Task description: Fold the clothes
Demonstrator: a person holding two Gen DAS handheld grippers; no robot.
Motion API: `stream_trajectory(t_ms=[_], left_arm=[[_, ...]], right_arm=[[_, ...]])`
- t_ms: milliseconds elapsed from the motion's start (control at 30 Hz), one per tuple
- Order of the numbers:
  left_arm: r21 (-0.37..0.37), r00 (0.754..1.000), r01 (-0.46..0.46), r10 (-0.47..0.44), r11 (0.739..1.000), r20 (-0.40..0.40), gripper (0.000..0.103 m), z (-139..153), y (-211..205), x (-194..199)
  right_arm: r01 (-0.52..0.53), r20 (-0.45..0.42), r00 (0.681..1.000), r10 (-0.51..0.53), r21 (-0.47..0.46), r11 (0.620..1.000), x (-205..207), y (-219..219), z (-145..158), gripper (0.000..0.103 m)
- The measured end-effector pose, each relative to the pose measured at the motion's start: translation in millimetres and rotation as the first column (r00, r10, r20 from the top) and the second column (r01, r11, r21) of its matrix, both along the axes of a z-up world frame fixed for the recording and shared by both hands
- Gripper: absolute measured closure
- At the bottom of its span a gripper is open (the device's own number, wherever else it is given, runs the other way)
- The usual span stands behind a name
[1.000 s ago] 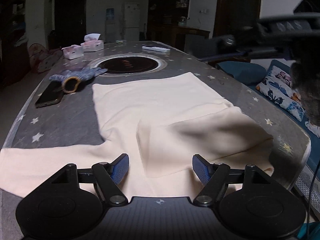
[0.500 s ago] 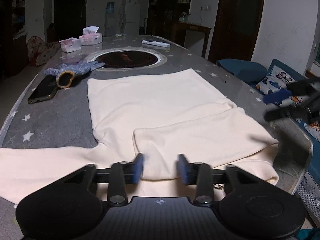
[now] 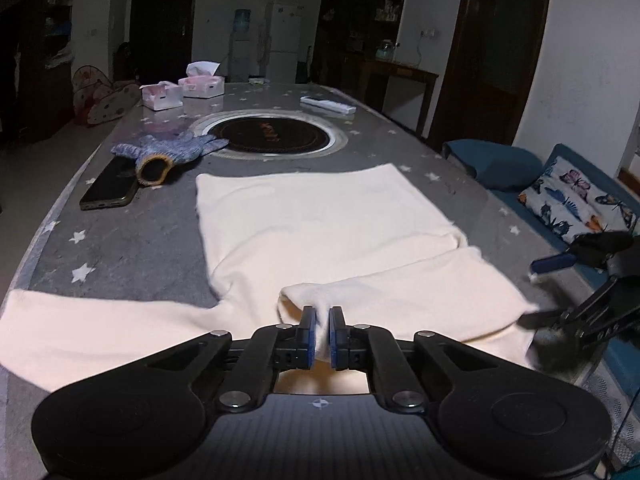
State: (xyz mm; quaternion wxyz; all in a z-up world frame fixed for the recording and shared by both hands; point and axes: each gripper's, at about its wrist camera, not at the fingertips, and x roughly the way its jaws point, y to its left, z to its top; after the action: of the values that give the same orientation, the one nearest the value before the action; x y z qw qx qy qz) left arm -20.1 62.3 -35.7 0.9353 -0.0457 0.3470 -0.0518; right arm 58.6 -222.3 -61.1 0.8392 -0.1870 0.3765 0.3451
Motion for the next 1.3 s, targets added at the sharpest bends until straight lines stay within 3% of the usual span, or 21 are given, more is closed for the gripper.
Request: stream_trajectory(t_ms=[167,267,367,533,633,767,900,1033,1167,1300], left_arm=[[-0.006,0.998,0.022,-0.023,1.0,-0.054,0.09,-8.6,1.6,-3.4],[0.064,0.999,0.018,-0.015,0.998,-0.047,0.086,-6.5,-2.6,-9.8],[0.068,1.0,-0.005,0.006,0.998,-0.004,0.086,3.8,0.0,-13.9],[0.016,0.998,0.014,-0.015,1.0,0.053,0.086,10.7,-2.3,-9.2],[0.008,0.998,0.041,-0.041,0.999,0.037,0.086,1.9,-7.6,-0.9],[0.002,0.999,0.039,-0.039,0.999,-0.009,0.086,-14.5,-6.9,5.8],[-0.015,1.0,0.002,-0.002,1.0,-0.004,0.085,-17.3,4.3,-3.1],[-0.014,0.996,-0.086,0.087,0.996,0.036,0.071,-10.7,24.2,-15.9],[0.032,0.954,-0.291,0.287,0.956,0.083,0.06,-9.0,53.5,-28.8],[0.062,0.861,-0.506,0.5,0.86,0.094,0.055,-11.8,91.4,-38.0]], right_arm=[[0.019,0.007,1.0,-0.019,-0.011,1.0,-0.2,-10.2,1.4,0.017],[0.018,0.018,1.0,-0.018,0.027,0.999,1.6,-11.6,11.5,0.017],[0.02,0.038,0.999,-0.022,0.072,0.997,4.7,-12.4,22.9,0.018],[0.012,0.021,1.0,-0.016,0.181,0.983,23.7,1.3,30.3,0.038],[-0.013,-0.005,1.0,0.015,0.216,0.976,34.0,19.2,23.8,0.047],[-0.048,-0.025,0.998,0.054,0.208,0.977,38.6,37.4,9.9,0.051],[-0.036,-0.047,0.998,0.045,0.176,0.984,41.5,42.8,-5.3,0.052],[-0.039,-0.04,0.998,0.047,0.177,0.983,38.3,42.0,-3.0,0.05],[-0.041,-0.032,0.998,0.048,0.181,0.983,35.7,43.7,0.9,0.042],[-0.053,-0.022,0.998,0.058,0.183,0.982,32.0,47.2,4.3,0.034]])
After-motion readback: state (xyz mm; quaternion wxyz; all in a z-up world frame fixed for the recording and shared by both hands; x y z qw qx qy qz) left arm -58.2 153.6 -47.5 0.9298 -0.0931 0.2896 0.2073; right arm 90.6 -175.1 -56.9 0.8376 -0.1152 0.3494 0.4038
